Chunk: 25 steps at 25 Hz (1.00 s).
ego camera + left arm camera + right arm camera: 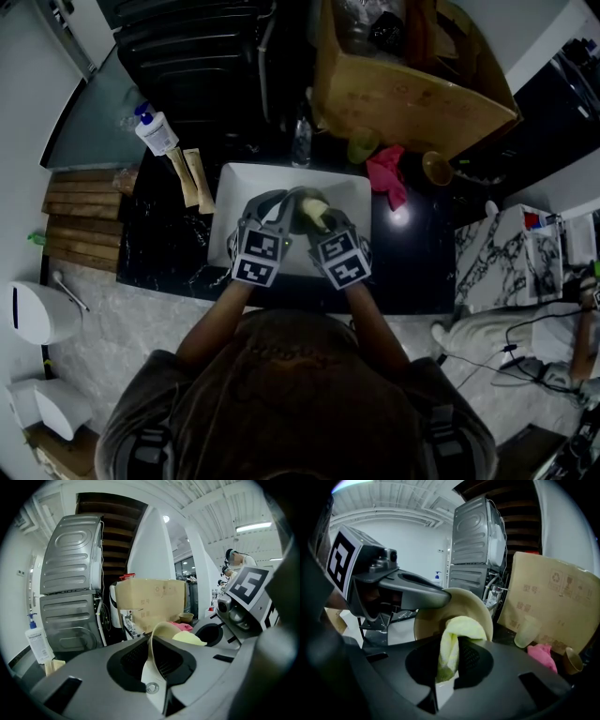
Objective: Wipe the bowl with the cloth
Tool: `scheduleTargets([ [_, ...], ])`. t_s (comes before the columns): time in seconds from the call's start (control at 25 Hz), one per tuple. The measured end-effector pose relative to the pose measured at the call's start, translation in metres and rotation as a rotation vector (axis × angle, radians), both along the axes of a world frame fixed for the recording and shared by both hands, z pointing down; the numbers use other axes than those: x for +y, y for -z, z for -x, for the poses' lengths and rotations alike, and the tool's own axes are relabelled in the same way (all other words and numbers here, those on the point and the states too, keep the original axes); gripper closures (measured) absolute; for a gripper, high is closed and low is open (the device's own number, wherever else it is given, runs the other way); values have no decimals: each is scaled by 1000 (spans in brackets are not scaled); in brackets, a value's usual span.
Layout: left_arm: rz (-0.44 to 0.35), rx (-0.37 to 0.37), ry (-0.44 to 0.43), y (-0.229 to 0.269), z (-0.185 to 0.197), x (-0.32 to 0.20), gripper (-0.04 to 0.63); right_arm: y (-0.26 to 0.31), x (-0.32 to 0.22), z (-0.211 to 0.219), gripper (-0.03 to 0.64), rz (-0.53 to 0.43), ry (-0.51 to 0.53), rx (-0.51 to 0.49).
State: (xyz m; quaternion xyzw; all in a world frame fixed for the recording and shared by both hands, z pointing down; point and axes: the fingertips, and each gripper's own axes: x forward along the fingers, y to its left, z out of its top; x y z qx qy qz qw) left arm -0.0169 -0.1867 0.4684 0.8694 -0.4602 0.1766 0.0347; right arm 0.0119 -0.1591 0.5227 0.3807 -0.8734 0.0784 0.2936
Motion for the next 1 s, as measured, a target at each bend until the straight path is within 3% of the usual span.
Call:
scheduleTargets([
  [0.56,26,53,18,-3,-3,-1,546,5,15,36,597,31,93,-133],
  [1.0,55,96,104,-11,26,-11,561,5,12,21,597,18,77,-182],
])
